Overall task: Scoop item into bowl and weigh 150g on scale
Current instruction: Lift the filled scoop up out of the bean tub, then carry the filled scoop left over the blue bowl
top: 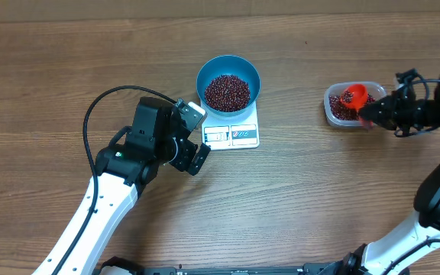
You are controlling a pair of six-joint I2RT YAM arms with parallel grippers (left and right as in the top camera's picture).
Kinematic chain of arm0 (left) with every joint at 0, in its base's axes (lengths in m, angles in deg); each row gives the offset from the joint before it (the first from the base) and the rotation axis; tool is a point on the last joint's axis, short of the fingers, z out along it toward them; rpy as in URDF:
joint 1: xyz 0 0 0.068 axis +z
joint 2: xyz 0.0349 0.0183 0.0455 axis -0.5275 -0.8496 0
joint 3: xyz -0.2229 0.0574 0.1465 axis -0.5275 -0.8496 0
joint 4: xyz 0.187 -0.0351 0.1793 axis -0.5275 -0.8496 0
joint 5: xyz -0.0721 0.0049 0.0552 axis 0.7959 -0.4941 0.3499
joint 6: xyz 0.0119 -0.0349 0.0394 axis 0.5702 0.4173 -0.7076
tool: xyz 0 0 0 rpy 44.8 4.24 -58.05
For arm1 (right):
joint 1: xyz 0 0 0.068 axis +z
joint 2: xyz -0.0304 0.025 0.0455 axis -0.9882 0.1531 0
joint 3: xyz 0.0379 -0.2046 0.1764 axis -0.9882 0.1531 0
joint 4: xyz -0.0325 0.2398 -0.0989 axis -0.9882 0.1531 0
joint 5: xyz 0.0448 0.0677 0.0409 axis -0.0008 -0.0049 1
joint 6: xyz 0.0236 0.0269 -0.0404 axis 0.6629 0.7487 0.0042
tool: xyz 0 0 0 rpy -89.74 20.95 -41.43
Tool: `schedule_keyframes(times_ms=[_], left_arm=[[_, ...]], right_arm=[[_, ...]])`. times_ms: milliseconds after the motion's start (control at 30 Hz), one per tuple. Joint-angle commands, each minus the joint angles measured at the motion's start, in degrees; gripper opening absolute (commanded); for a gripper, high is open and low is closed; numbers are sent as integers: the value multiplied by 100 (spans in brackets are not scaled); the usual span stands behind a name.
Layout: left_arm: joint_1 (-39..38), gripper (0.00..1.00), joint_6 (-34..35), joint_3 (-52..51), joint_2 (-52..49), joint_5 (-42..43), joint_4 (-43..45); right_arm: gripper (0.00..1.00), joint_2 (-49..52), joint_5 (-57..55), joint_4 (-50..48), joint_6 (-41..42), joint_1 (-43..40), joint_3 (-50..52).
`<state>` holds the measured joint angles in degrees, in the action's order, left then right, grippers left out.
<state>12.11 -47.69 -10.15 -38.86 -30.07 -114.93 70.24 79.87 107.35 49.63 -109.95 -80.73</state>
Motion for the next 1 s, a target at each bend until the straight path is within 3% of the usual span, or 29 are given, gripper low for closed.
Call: schedule_keyframes(times_ms=[0,467,733,967], left_arm=[[20,100,66,-20,-31,-37,2],[20,99,66,-20,-31,-37,4],[20,99,66,-20,-31,-37,4],[20,99,66,-20,-31,-37,4]], right_arm=[[4,59,549,140,-494,-146,22],[4,-599,782,562,-562,-52,17],[4,-833,785,667,-411,743,-101],[4,-833,800,275,254,1698,-417]])
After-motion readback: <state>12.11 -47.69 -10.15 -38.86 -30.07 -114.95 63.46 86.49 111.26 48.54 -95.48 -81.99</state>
